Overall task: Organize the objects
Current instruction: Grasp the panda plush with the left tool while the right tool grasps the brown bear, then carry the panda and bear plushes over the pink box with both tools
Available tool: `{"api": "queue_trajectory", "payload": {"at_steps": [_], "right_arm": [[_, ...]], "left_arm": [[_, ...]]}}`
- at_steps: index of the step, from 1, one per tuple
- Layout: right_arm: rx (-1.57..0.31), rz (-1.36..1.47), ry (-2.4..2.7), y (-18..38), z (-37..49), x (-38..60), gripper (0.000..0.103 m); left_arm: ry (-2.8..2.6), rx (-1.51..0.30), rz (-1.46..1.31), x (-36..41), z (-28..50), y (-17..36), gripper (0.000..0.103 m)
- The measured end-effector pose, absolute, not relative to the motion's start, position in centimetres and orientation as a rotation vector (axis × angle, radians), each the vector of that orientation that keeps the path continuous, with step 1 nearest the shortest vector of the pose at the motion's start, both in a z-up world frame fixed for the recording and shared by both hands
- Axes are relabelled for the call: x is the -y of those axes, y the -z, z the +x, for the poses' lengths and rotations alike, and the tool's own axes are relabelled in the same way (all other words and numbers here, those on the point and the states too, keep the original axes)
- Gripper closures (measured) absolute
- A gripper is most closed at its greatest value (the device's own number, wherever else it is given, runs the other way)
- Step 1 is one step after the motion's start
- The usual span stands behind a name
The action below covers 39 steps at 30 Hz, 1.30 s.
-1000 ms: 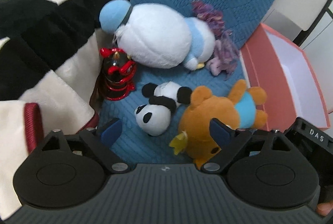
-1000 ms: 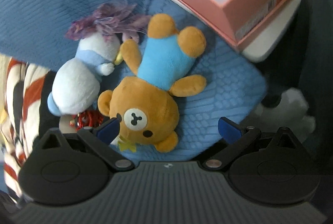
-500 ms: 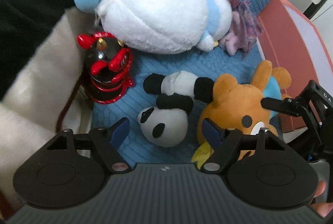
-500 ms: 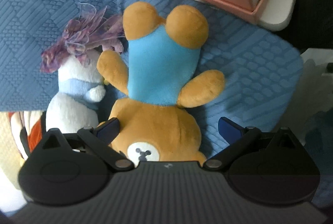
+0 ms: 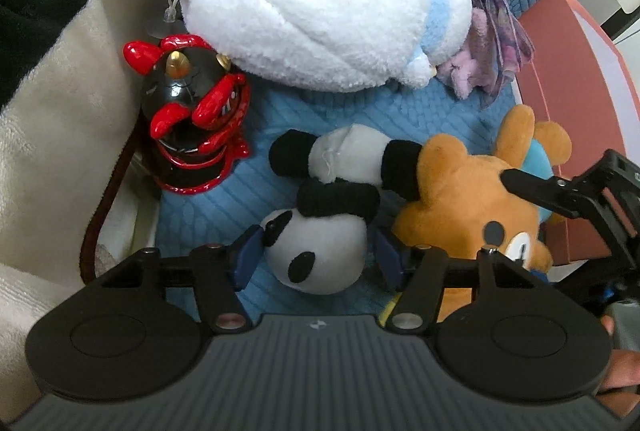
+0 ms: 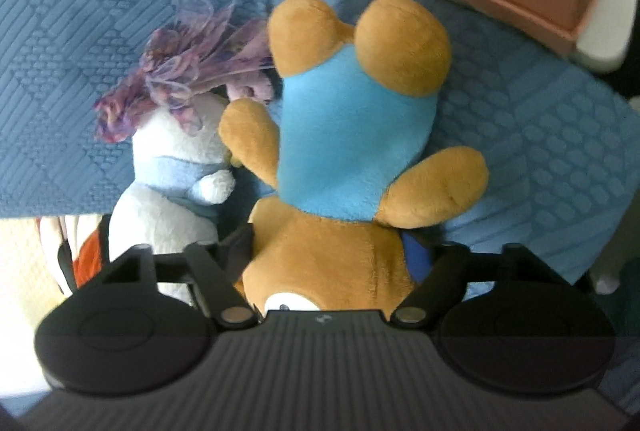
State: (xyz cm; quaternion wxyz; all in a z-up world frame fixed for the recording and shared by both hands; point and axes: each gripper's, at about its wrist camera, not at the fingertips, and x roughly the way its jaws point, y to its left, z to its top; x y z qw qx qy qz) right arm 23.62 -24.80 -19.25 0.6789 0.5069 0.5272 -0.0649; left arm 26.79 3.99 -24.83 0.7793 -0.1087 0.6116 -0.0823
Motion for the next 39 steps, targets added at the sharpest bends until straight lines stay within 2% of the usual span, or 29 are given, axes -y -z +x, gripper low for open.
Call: {"api": "queue_trajectory", "payload": {"at_steps": [8,17,25,30,39], "right_arm": [[-1.223,0.855,0.036,16.8,24.1,25.1,0.031],[-1.245,0.237,-0.219,14.8,25.2,21.7,0.032],[-1.194,0.129,-0.272,16.0,25.7,20.3,0.032],[-1.184,0.122,-0.289,15.4,25.6,20.2,0.037],[-1.18,0.15,-0.318,13.9,24.1,21.6,0.038]], "left_arm": [[0.169,-1.321,-0.25,-3.9,26.3,24.8,0.037],[0.154,-1.336,-0.226,-3.1,26.0,24.9,0.037],[0.124,-1.323,-0.205,-1.7,26.9,25.0,0.037],[0.099,-1.298,-0.171,-0.5,26.3,24.7,0.04],[0.067,-1.242,-0.279,0.8,23.1,23.1,0.041]]}}
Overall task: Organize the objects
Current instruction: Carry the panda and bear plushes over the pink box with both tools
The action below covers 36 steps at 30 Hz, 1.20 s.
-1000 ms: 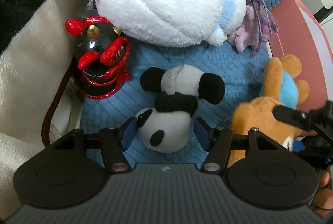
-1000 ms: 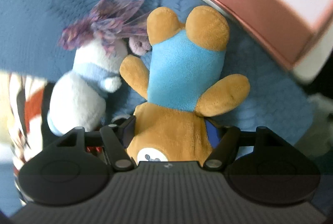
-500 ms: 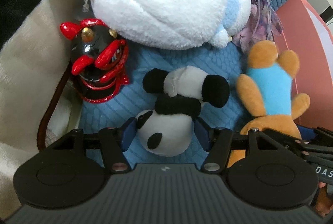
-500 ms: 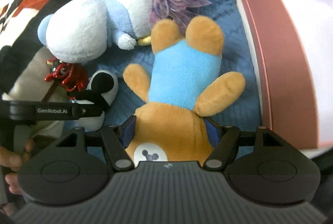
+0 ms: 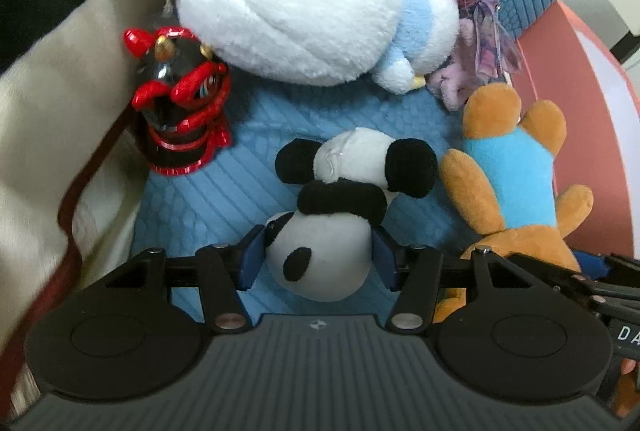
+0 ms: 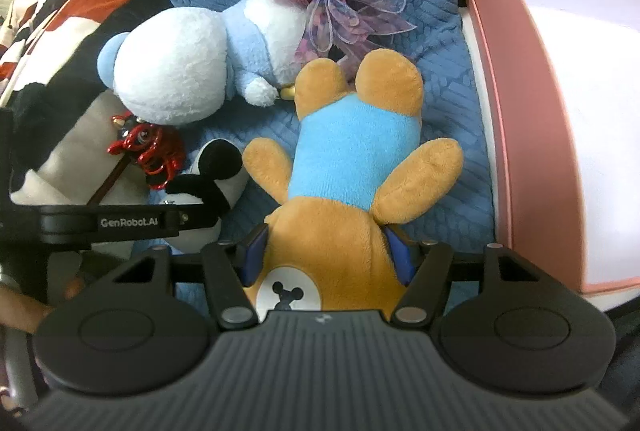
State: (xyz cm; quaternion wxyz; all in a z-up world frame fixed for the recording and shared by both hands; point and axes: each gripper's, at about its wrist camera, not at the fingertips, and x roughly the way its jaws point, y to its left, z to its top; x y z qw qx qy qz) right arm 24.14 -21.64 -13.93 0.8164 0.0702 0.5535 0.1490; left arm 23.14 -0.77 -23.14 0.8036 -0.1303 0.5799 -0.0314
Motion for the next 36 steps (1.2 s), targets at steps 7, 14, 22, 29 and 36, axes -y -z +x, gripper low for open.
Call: {"api": "queue_trajectory", "payload": {"at_steps": [7,14,22,29,36], "right_arm": [[-1.181,0.144,-0.339,12.2,23.2,22.8,0.038],[-1.153,0.132,-0.366,9.2,22.7,24.0,0.038],[-1.097,0.123,-0.36,5.2,23.2,26.0,0.038],[-1.054,0.144,-0.369,2.2,23.6,28.3,0.038],[-0.973,0.108,-0.364,-0.7,24.3,30.8,0.038]], "left_arm": [[0.038,-1.191,-0.372,-0.1,20.8,20.4,0.041],[0.055,-1.14,-0.397,1.4,21.4,17.4,0.041],[0.09,-1.113,-0.453,2.6,21.5,12.9,0.041],[0.136,-1.069,-0.433,4.7,21.8,9.2,0.041],[0.154,-1.026,-0.411,7.5,22.4,6.2,0.041]]}}
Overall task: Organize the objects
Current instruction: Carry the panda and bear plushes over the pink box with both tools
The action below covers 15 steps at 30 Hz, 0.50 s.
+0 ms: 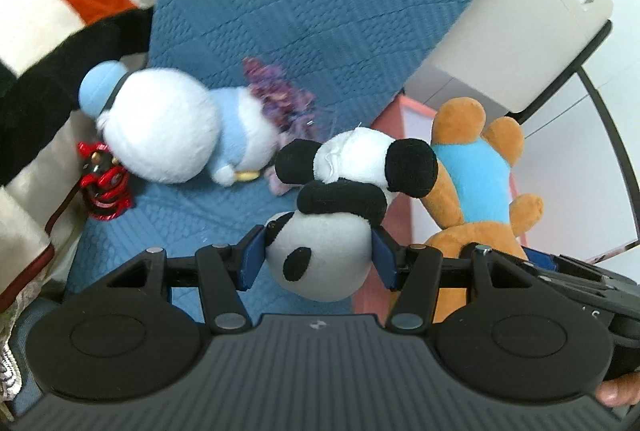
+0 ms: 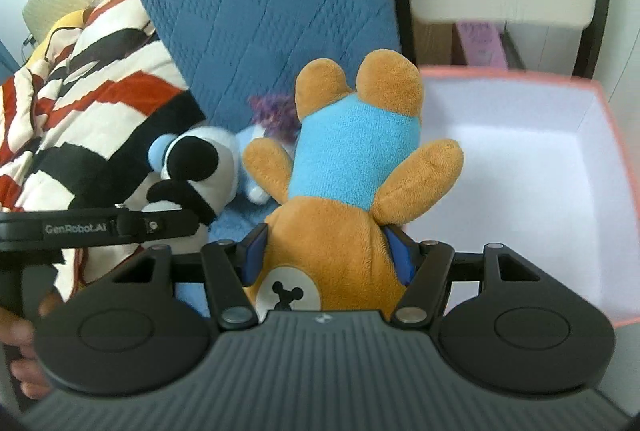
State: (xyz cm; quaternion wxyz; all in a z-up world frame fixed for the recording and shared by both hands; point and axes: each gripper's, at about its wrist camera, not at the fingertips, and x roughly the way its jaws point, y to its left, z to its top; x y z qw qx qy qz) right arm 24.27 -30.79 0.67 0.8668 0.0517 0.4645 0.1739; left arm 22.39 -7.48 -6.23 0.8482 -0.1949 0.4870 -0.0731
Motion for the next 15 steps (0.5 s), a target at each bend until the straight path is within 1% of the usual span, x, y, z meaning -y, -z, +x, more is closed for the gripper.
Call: {"api": "queue_trajectory", "payload": {"at_steps": [6,15], "right_arm": [[-0.952,0.148,-0.366,-2.1,25.0,33.8,0.038],[-0.924,0.137,-0.346,-2.4,26.5,38.2,0.038]], "left_arm": [[0.164,-0.985,-0.394,10.3,22.4,4.0,0.041],[0.183,-0.958,-0.364,14.7,24.5,2.6,0.041]]}}
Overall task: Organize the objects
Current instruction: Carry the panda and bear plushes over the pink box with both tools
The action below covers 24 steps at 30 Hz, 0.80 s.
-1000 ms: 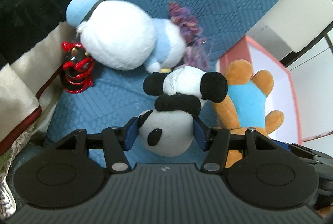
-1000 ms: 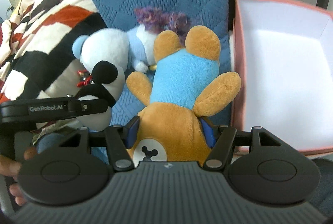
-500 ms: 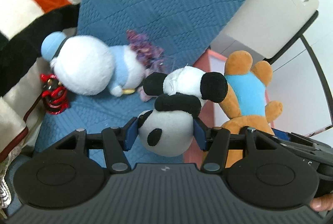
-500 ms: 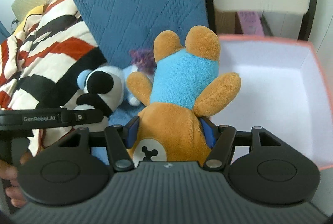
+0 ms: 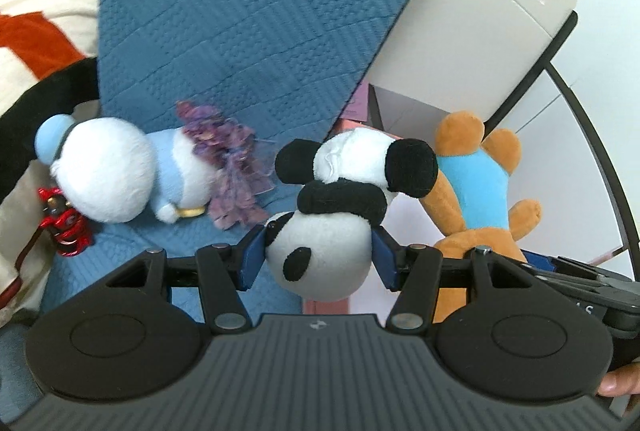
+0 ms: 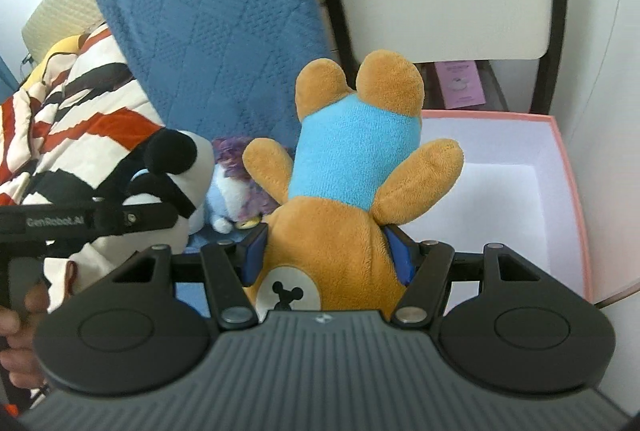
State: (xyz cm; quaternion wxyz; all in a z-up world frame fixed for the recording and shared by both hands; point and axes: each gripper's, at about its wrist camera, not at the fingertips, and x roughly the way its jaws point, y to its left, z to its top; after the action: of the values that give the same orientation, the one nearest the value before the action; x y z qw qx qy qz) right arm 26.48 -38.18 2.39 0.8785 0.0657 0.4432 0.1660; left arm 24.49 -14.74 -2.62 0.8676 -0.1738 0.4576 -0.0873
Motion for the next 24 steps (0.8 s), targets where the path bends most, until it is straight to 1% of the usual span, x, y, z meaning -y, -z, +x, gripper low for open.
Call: {"api": "queue_trajectory", "payload": {"at_steps": [4,11,24], "right_arm": [[-0.925,0.164,-0.328,-1.7,27.4,40.2,0.038],[-0.949,0.172,-0.294,0.6,29.7,43.8,0.038],[-1.061,0.22,-0.22,8.3,33.3,49.7,0.038]], "left_arm": [[0.194,-0.956,-0.364,16.7,25.8,2.9,0.041],[0.201,-0.982,-0.358,20.7,28.3,4.9,0.041],[0.249,-1.066,-0.311,28.1,32.8,10.6,0.041]]}}
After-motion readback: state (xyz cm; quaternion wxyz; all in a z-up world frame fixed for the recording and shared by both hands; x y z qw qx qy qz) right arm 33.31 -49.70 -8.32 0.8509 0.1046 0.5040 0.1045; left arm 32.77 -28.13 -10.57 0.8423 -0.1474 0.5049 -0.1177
